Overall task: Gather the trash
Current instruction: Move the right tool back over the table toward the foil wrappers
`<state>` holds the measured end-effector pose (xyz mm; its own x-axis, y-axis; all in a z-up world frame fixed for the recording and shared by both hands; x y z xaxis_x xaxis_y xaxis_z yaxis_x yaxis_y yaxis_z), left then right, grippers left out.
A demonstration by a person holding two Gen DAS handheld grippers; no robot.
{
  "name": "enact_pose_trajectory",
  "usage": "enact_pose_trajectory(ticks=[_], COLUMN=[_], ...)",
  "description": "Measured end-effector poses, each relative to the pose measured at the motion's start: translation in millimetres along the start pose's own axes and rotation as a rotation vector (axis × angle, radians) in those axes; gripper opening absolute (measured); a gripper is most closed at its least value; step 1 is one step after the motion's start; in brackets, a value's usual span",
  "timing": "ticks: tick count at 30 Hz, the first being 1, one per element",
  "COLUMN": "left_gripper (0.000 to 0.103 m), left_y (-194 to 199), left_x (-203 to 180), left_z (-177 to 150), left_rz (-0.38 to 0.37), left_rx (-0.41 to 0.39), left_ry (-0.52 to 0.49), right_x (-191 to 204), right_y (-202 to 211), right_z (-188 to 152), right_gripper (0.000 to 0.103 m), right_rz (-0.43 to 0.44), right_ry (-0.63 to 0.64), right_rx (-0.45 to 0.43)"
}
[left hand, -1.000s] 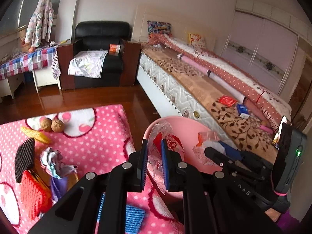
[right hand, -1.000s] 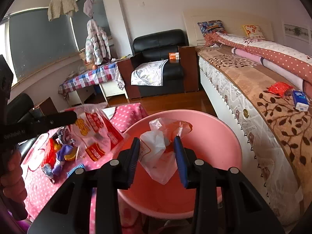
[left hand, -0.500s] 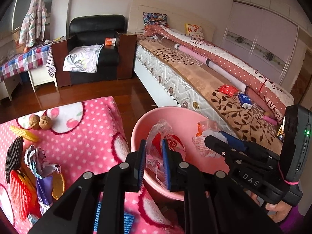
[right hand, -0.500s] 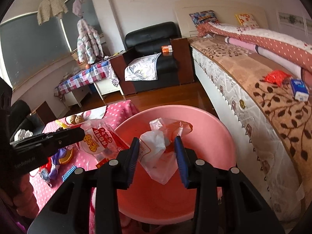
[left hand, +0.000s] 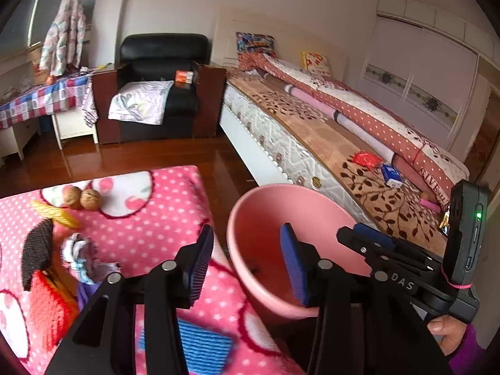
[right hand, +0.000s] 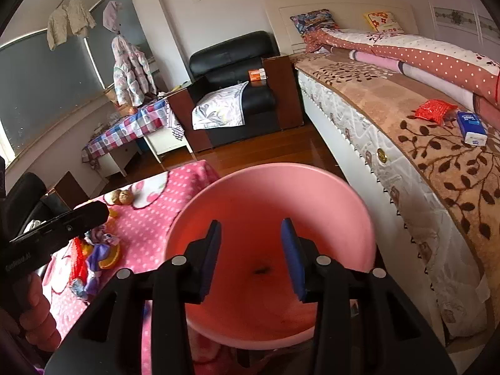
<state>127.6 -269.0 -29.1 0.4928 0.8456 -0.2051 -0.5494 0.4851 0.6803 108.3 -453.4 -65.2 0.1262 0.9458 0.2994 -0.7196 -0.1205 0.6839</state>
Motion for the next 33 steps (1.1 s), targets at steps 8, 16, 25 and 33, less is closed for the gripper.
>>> enact_pose_trajectory(ticks=[8,16,25,33], left_gripper=[0.049,0.05,0.05,0.05], left_y=[38.8,91.4,142.8,156.0], left_x=[43.5,104.8,163.7,179.2], left_z=[-4.5,-25.7,-74.5,-110.4], left_rz=[0.079,0.201,0.345,0.385], left_rx=[-0.051,-0.095,-0.095,-0.066], left_ry=[0.07,0.138,0.183,0.192], right_x=[47.7,111.4,162.8,177.1], right_y=[8.9,16.0,22.9,41.7], right_z=[-5.4,-28.6,-65.6,-79.9], right_gripper=[0.041,0.041,0.041,0.041], right_rz=[0.07,0.19,0.235,0.227], right_ry=[0.05,0.081,0.157,0.184], right_rx=[-0.01,0.01,0.048,0.02])
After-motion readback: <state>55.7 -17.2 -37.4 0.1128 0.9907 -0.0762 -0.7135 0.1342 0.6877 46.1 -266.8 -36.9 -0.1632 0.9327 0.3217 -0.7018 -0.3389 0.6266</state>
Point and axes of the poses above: each gripper's, at about its wrist camera, not at the fingertips, and y roughly against the way its jaws point, x to its left, z to its top, the point moved 7 cm from there along -y, roughly the way its jaws point, and after that the axes turned 5 degrees about x, right-handed, at the moved point
